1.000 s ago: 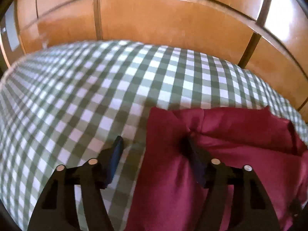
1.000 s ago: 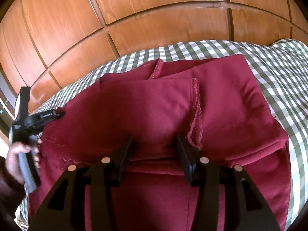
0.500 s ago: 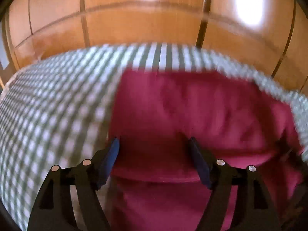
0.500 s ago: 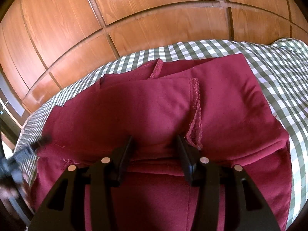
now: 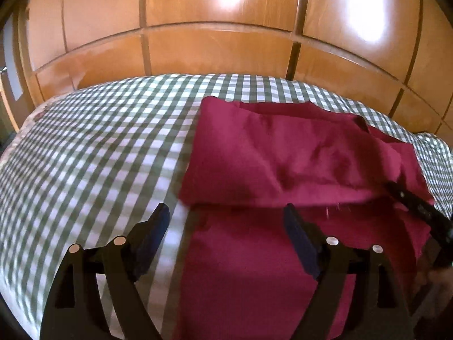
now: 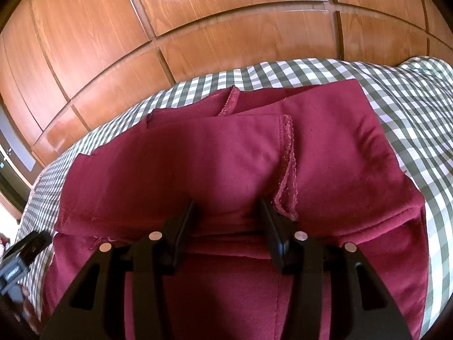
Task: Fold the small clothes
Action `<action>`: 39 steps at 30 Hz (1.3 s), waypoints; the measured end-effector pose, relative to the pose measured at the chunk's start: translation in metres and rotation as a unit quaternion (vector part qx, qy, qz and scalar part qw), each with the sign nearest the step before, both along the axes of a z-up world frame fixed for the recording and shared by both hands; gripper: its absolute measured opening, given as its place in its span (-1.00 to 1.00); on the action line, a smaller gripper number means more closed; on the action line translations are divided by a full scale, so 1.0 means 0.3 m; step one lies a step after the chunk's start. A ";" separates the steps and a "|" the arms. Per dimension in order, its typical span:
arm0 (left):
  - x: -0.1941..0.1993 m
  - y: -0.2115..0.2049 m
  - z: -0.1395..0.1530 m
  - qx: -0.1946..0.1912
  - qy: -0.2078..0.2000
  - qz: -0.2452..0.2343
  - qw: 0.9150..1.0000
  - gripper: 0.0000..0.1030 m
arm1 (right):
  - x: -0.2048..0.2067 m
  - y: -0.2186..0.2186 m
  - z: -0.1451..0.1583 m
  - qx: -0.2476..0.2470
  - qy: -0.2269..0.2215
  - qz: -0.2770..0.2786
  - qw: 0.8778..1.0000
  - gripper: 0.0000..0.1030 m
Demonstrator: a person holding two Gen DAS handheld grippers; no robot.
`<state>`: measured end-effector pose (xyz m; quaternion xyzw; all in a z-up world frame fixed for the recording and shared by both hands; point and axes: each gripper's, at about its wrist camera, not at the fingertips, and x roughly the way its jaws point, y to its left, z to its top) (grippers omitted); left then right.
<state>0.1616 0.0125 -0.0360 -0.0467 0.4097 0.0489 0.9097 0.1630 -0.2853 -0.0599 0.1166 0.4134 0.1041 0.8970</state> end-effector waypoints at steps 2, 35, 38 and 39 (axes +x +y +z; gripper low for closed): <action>-0.050 0.005 0.016 -0.006 -0.003 0.000 1.000 0.57 | 0.000 0.006 0.004 -0.007 0.000 0.000 1.000 -0.08; -0.462 0.093 -0.065 -0.006 0.050 -0.041 0.998 0.57 | -0.370 -0.247 0.104 -0.070 0.052 -0.031 0.996 0.82; -0.489 0.096 -0.072 -0.016 0.064 -0.058 0.996 0.57 | -0.432 -0.324 0.112 -0.073 0.057 -0.050 0.994 0.82; -0.498 0.096 -0.073 -0.020 0.069 -0.068 0.995 0.56 | -0.452 -0.350 0.112 -0.072 0.059 -0.054 0.994 0.82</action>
